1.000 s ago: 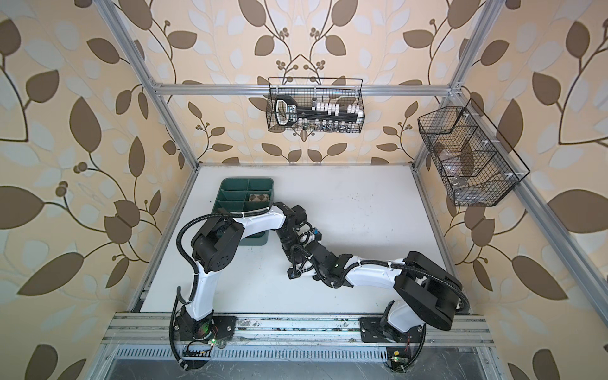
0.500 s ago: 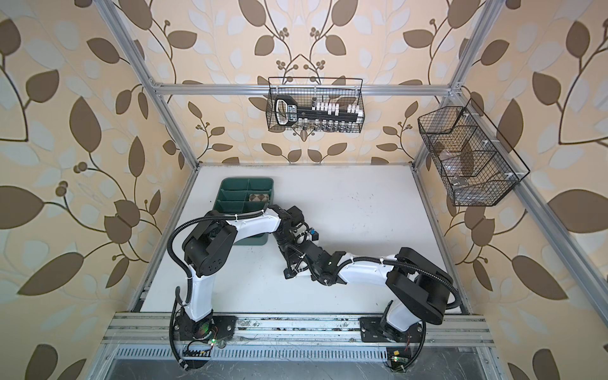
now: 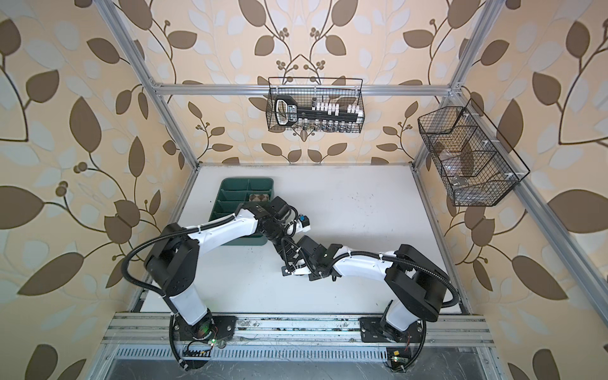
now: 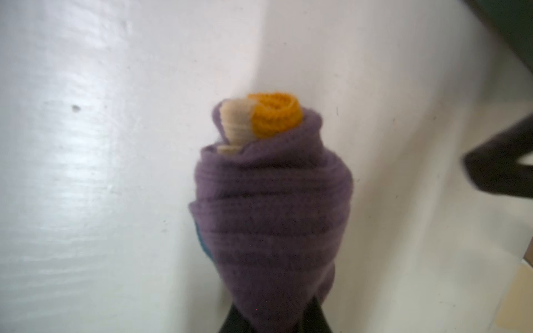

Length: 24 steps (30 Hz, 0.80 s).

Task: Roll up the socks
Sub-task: 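Lift the rolled purple sock with the right gripper while left withdraws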

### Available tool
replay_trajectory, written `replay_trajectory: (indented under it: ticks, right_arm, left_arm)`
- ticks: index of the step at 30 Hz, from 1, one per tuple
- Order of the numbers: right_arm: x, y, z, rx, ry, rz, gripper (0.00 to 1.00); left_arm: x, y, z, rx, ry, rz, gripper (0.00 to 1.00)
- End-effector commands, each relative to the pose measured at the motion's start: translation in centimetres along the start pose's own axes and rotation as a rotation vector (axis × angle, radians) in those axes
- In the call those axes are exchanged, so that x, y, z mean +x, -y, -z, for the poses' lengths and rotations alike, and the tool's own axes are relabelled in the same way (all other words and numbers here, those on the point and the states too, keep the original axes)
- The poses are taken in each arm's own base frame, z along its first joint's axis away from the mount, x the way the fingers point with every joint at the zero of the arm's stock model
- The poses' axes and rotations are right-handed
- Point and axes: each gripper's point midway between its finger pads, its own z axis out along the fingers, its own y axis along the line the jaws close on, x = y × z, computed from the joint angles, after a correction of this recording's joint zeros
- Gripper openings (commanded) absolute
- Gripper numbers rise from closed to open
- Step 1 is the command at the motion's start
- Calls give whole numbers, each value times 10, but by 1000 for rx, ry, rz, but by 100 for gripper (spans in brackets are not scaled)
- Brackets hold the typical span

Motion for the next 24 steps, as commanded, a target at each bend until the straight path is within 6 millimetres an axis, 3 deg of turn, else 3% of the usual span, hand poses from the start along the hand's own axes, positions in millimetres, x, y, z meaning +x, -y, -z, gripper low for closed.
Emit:
replay_trajectory:
  ticks: [1,4,7,10,14,17,20,24]
  right_arm:
    - [51,-42,-5,-146,-164,-105,0]
    - [58,-38,9,-112,-157,-129,0]
    - [49,-25,21,-55,-103,-147,0]
    - [35,-7,39,7,-44,-183,0]
    - [-3,31,81,76,133,-270,0]
    - [-41,75,126,168,320,-350,0]
    - [-79,126,170,262,492,-445,0]
    - [-129,179,198,299,644,-500,0]
  left_arm:
    - [-19,39,29,55,109,-52,99]
    - [-35,43,67,-52,215,-84,99]
    - [-52,41,131,-265,412,-93,99]
    - [-42,32,205,-531,621,-25,99]
    - [13,35,292,-786,884,81,99]
    - [66,39,340,-923,1064,176,99]
    - [121,38,374,-1059,1203,283,99]
    - [179,32,387,-1166,1284,430,99]
